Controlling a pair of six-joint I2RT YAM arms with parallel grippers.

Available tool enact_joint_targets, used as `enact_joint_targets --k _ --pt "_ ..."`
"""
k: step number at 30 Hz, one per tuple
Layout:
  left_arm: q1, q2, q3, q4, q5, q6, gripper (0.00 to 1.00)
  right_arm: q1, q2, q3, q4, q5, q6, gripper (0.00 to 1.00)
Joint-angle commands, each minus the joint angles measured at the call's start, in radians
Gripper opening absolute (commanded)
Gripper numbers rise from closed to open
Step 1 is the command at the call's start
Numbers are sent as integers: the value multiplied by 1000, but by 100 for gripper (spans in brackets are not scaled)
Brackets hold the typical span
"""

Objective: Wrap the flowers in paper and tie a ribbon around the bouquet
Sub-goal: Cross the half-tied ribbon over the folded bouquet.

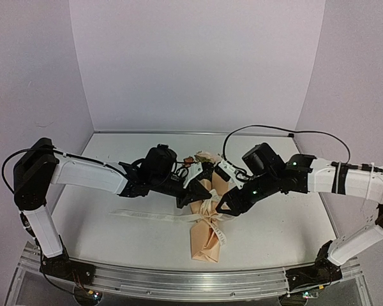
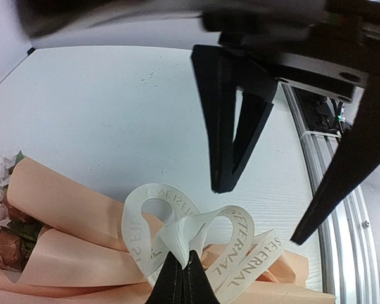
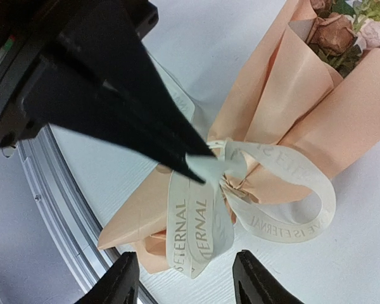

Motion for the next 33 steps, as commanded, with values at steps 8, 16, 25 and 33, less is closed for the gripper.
enact_joint_targets --k 8,16,25,33 --pt "40 -33 -18 30 -13 -84 0 94 -103 -198 213 185 -21 54" --pt "54 -43 -25 24 3 -106 0 223 -14 -228 329 364 -47 50" --pt "61 -44 -28 6 8 -114 0 258 74 -229 409 487 -53 43" --pt "68 -37 -33 -18 32 -108 0 261 92 -256 451 471 -27 41"
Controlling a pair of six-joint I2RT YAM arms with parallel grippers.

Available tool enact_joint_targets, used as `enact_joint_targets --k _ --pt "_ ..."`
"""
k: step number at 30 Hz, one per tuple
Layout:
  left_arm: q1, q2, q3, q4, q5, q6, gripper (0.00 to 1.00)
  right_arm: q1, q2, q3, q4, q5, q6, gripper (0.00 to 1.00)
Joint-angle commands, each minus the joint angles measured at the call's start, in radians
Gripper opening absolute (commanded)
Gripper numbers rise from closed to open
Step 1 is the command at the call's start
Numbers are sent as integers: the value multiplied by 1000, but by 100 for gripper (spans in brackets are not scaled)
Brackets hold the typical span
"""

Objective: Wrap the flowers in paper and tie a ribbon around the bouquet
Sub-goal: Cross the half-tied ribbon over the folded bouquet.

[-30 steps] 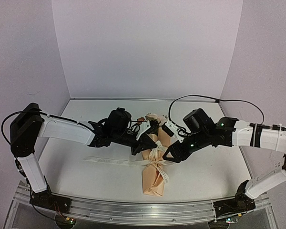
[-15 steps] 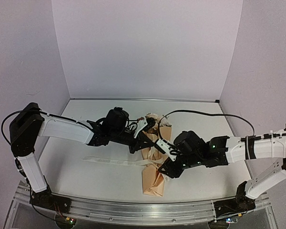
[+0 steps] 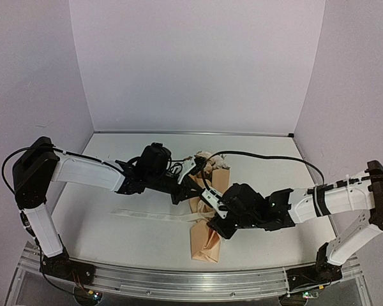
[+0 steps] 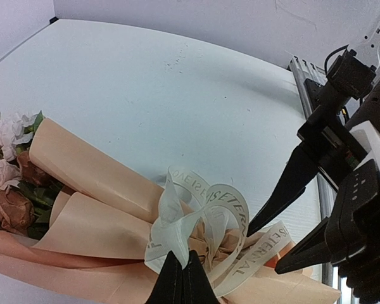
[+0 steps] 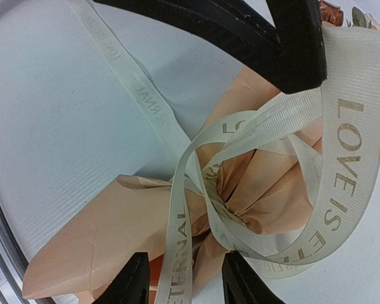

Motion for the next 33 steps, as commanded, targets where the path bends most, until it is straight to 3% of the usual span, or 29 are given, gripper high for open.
enact_joint_targets --k 1,10,20,28,33 --pt "8 -37 -9 -15 36 -4 0 11 6 -30 62 18 21 41" --pt "15 -38 -4 -38 68 15 0 27 -1 -67 77 45 34 32" --pt "23 -45 -7 -47 58 10 0 28 -84 -111 78 88 48 1" --pt "52 -72 -41 -13 74 -16 0 27 -157 -133 8 73 77 0" --pt "54 -72 -45 -13 92 -15 0 27 -134 -117 -13 60 99 4"
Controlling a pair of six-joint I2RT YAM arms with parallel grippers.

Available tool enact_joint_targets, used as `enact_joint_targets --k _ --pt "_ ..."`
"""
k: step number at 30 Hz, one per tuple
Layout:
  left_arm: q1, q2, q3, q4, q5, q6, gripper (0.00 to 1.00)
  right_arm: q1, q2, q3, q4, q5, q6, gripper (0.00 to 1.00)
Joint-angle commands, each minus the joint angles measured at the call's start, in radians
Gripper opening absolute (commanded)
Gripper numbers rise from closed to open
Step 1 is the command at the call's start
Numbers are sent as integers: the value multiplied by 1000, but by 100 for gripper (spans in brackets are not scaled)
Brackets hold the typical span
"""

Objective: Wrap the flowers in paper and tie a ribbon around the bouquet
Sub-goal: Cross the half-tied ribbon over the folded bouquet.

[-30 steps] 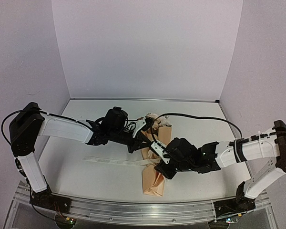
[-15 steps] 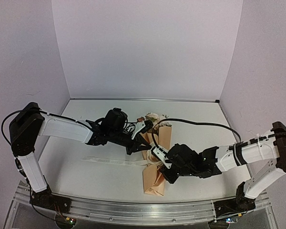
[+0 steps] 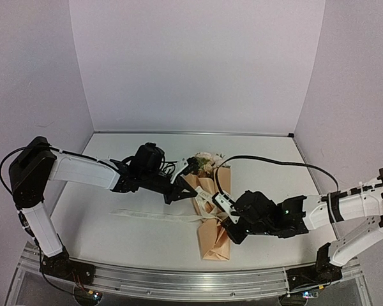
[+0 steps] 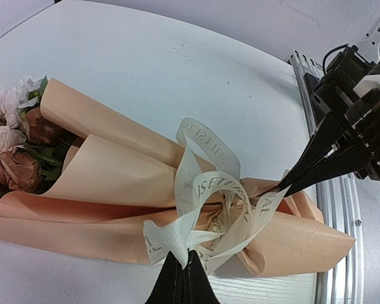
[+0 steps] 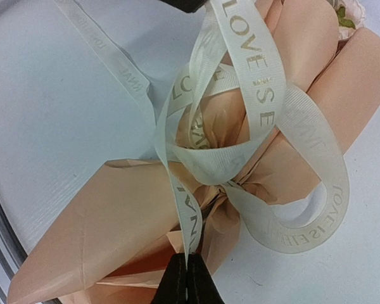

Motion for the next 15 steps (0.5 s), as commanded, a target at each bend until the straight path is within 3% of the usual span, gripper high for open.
enact_joint_targets --k 1,4,9,15 --pt "2 -47 -4 32 36 -5 0 5 4 22 -22 0 36 5" --pt "3 -47 -5 34 49 -4 0 5 20 37 -23 -14 44 15" --pt "2 -47 -6 31 58 1 0 3 43 50 -23 -15 49 11" --pt "2 -50 -10 29 57 2 0 -3 36 49 -24 10 50 0"
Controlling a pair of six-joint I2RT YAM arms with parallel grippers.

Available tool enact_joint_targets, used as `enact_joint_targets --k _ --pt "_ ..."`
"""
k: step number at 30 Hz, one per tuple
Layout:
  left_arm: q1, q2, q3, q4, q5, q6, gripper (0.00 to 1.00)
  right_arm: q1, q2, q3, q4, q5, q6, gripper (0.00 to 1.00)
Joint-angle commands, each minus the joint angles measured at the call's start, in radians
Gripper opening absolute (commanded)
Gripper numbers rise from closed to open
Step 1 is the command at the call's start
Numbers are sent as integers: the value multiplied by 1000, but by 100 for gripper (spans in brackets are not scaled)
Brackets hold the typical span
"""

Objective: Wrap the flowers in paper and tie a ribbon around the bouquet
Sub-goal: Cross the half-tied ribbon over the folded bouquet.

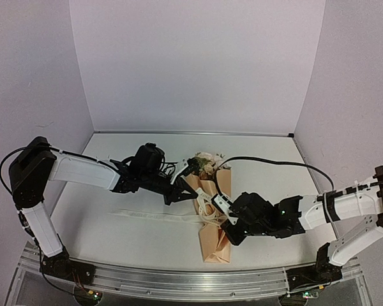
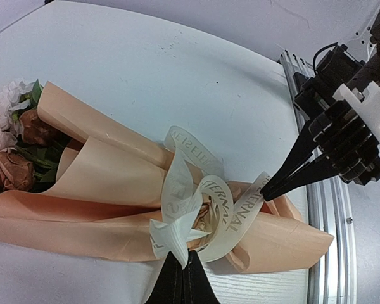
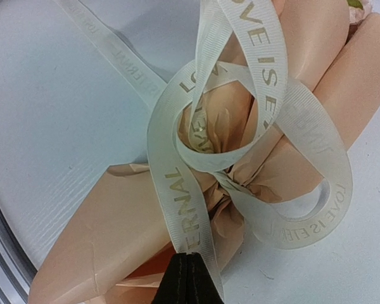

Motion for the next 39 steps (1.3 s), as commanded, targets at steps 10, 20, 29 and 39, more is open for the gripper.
enact_joint_targets --k 10,20,29,39 --pt "1 -55 -16 29 15 7 0 -5 -91 15 -54 73 -4 0" --pt "1 -59 -18 33 21 7 0 -15 -113 -9 -112 33 1 26" --pt "1 -60 -14 24 29 18 0 -102 -221 -140 -111 -117 6 39" --pt "1 -46 -1 15 36 26 0 -116 -207 -180 -85 -181 8 50"
